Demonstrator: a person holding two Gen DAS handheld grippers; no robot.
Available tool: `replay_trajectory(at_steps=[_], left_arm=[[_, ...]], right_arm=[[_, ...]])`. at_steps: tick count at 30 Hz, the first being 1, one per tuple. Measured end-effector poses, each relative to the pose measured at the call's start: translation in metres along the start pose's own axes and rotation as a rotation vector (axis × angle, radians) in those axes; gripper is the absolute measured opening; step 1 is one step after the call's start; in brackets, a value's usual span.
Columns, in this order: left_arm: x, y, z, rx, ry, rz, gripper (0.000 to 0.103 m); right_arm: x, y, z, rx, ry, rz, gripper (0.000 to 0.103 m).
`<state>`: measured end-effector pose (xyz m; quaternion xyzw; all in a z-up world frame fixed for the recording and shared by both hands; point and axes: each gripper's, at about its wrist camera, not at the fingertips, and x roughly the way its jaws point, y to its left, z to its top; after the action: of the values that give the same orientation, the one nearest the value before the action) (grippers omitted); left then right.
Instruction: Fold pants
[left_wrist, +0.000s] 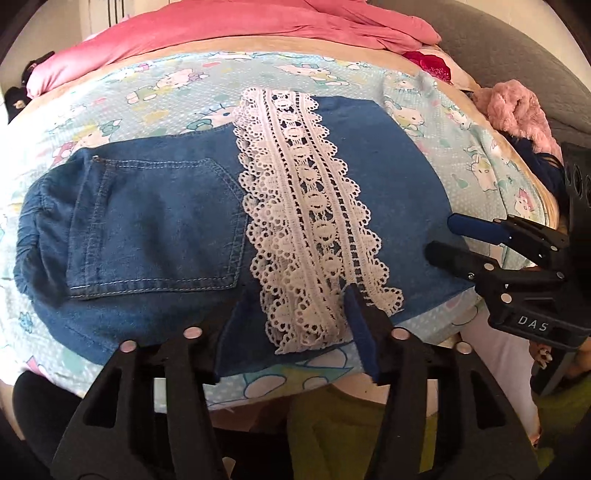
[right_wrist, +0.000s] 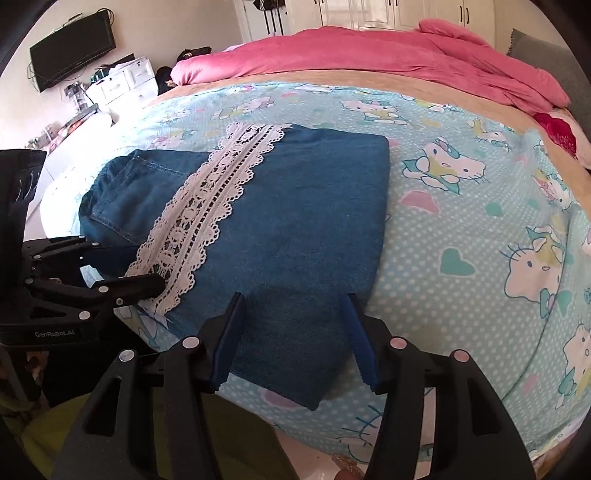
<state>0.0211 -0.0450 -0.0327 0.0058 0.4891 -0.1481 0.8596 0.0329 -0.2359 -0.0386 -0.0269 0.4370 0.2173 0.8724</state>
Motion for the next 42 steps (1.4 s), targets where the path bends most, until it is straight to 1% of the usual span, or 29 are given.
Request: replay_trajectory(at_steps=[3, 4, 7, 10, 11, 12, 14, 18, 19, 26, 31, 35, 42], left_arm=[[-0.007, 0.001, 0.001, 0.002, -0.009, 0.008, 0.053], [-0.009, 0.001, 0.001, 0.002, -0.013, 0.01, 0.053], [-0.015, 0.001, 0.002, 0.004, -0.026, 0.026, 0.061], [-0.022, 0.003, 0.002, 0.0, -0.045, 0.045, 0.071], [-0.026, 0.005, 0.003, -0.004, -0.055, 0.05, 0.078], [-0.029, 0.006, 0.004, -0.008, -0.063, 0.055, 0.085], [-0.034, 0.009, 0.006, -0.017, -0.077, 0.066, 0.093], [-0.045, 0.017, 0.006, -0.036, -0.098, 0.084, 0.093], [-0.047, 0.019, 0.005, -0.04, -0.102, 0.092, 0.093], [-0.061, 0.034, 0.003, -0.075, -0.122, 0.121, 0.093], [-0.07, 0.049, 0.0, -0.106, -0.142, 0.137, 0.093], [-0.075, 0.062, -0.003, -0.136, -0.147, 0.151, 0.093], [-0.078, 0.09, -0.008, -0.2, -0.154, 0.15, 0.093]], right_arm=[[-0.007, -0.007, 0.002, 0.042, -0.011, 0.031, 0.054], [-0.01, -0.008, 0.002, 0.048, -0.019, 0.034, 0.055], [-0.02, -0.01, 0.005, 0.062, -0.049, 0.035, 0.062], [-0.03, -0.012, 0.007, 0.078, -0.077, 0.033, 0.073], [-0.031, -0.013, 0.008, 0.079, -0.082, 0.031, 0.077], [-0.033, -0.013, 0.009, 0.08, -0.087, 0.028, 0.078], [-0.038, -0.013, 0.011, 0.079, -0.1, 0.023, 0.087], [-0.045, -0.01, 0.015, 0.076, -0.123, 0.013, 0.09], [-0.047, -0.009, 0.017, 0.077, -0.128, 0.009, 0.095], [-0.056, 0.001, 0.032, 0.07, -0.162, 0.013, 0.095], [-0.057, 0.018, 0.049, 0.034, -0.179, 0.023, 0.095], [-0.053, 0.035, 0.064, -0.002, -0.184, 0.04, 0.095], [-0.038, 0.064, 0.088, -0.062, -0.169, 0.052, 0.095]])
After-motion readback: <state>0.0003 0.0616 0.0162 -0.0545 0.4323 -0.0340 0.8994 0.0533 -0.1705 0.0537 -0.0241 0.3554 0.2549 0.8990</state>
